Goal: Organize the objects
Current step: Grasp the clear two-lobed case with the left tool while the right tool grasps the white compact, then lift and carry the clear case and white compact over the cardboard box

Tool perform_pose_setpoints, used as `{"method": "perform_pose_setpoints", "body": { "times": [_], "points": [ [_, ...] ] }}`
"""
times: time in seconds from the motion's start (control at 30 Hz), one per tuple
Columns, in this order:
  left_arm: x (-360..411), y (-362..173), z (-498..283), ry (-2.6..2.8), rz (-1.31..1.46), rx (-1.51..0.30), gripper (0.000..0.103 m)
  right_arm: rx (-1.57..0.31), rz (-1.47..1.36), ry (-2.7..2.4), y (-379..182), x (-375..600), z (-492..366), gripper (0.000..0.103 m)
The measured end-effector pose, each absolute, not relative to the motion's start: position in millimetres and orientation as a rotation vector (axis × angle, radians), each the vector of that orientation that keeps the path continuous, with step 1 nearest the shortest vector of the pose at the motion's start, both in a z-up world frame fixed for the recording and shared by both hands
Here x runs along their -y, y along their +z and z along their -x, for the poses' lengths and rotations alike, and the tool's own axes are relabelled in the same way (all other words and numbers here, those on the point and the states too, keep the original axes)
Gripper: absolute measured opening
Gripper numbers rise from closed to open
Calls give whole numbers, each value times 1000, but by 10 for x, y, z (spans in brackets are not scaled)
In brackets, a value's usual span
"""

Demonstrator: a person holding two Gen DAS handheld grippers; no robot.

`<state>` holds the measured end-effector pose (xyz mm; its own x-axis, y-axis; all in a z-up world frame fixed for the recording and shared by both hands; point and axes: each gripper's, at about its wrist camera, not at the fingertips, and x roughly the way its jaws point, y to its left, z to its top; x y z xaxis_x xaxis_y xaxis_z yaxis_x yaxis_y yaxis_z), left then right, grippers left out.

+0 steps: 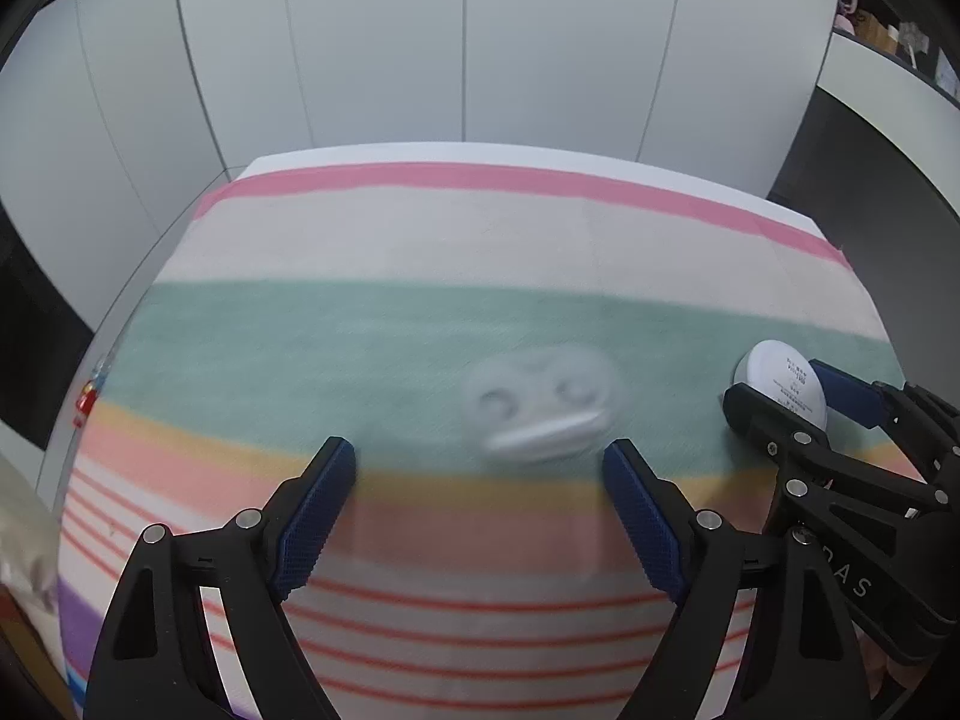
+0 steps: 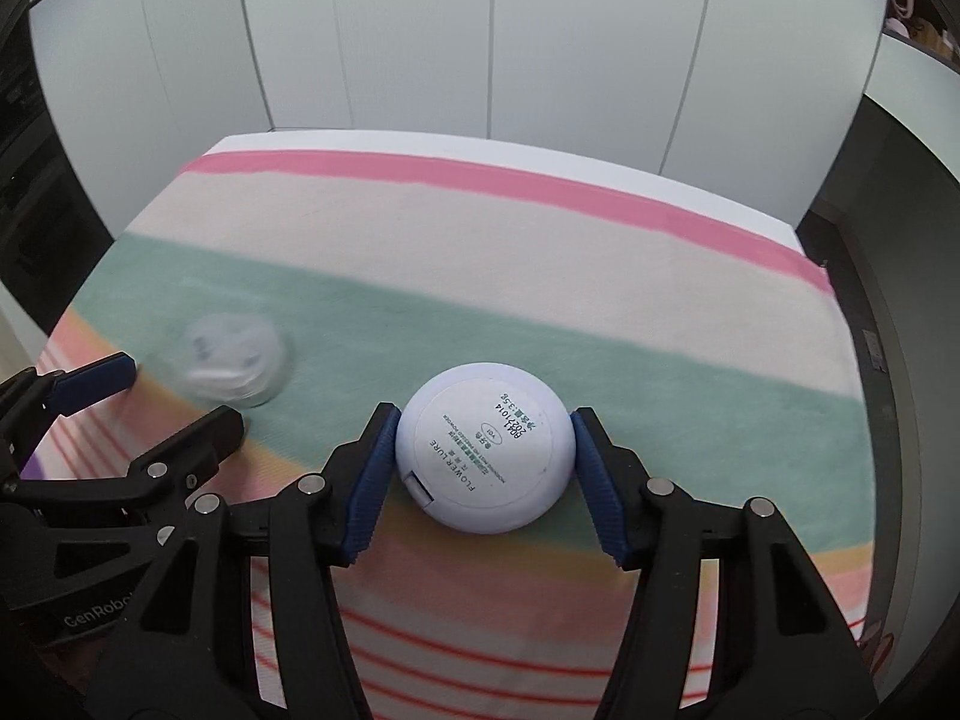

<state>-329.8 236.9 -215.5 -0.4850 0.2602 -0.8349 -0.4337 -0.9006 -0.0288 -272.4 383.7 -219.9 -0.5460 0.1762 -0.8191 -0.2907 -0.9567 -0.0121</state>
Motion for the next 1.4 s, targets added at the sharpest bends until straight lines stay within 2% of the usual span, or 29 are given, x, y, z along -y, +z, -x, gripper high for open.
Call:
{"method": "perform_pose_setpoints", "body": {
  "times": [0.17,0.3,0.83,1.23,1.4],
  "points": [
    [-2550,-2165,3390,2400,1275,-295,84,-212,1318,2511,-2212,-3992,2713,60],
    [-2650,-2135,3389,2392,1259,-305,59,-210,1339,2510,-2145,-4033,2738,60],
    [-2509,-1629,2760,2387,1262,-274,59,-314,1415,2472,-1796,-3981,2090,60],
    [-2389,-1042,2016,2339,1281,-258,58,-348,1422,2442,-1165,-3831,1337,60],
    [-2286,-688,1707,2328,1247,-245,58,-292,1405,2478,-891,-3663,985,60]
  ]
}}
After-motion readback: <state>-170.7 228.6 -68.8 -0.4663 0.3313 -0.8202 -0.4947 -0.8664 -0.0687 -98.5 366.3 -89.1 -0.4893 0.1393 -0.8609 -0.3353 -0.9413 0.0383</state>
